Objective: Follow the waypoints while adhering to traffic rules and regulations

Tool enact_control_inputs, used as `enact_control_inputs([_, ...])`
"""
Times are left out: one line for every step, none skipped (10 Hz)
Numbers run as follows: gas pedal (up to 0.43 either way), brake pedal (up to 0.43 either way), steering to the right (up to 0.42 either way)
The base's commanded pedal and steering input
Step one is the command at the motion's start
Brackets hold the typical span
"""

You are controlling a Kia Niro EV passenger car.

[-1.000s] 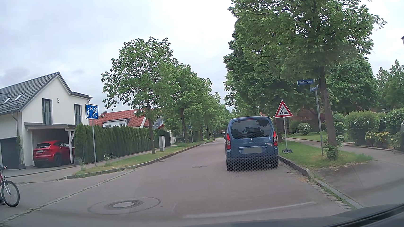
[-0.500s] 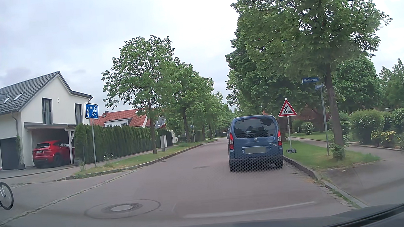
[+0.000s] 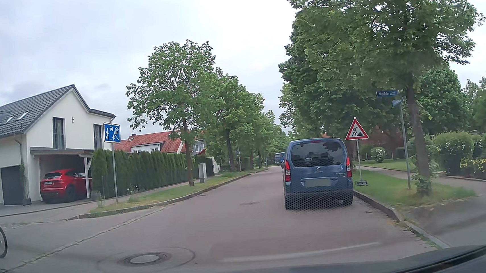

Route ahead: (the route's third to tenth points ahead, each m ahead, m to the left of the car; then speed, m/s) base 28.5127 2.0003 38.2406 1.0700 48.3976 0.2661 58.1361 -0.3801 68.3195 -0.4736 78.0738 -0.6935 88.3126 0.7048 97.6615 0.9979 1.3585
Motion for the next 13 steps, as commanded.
enact_control_inputs([0.169,0.0,-0.176])
enact_control_inputs([0.189,0.0,-0.176])
enact_control_inputs([0.197,0.0,-0.176])
enact_control_inputs([0.177,0.0,-0.175])
enact_control_inputs([0.177,0.0,-0.175])
enact_control_inputs([0.177,0.0,-0.175])
enact_control_inputs([0.177,0.0,-0.174])
enact_control_inputs([0.189,0.0,-0.167])
enact_control_inputs([0.197,0.0,-0.16])
enact_control_inputs([0.197,0.0,-0.157])
enact_control_inputs([0.209,0.0,-0.154])
enact_control_inputs([0.209,0.0,-0.149])
enact_control_inputs([0.209,0.0,-0.144])
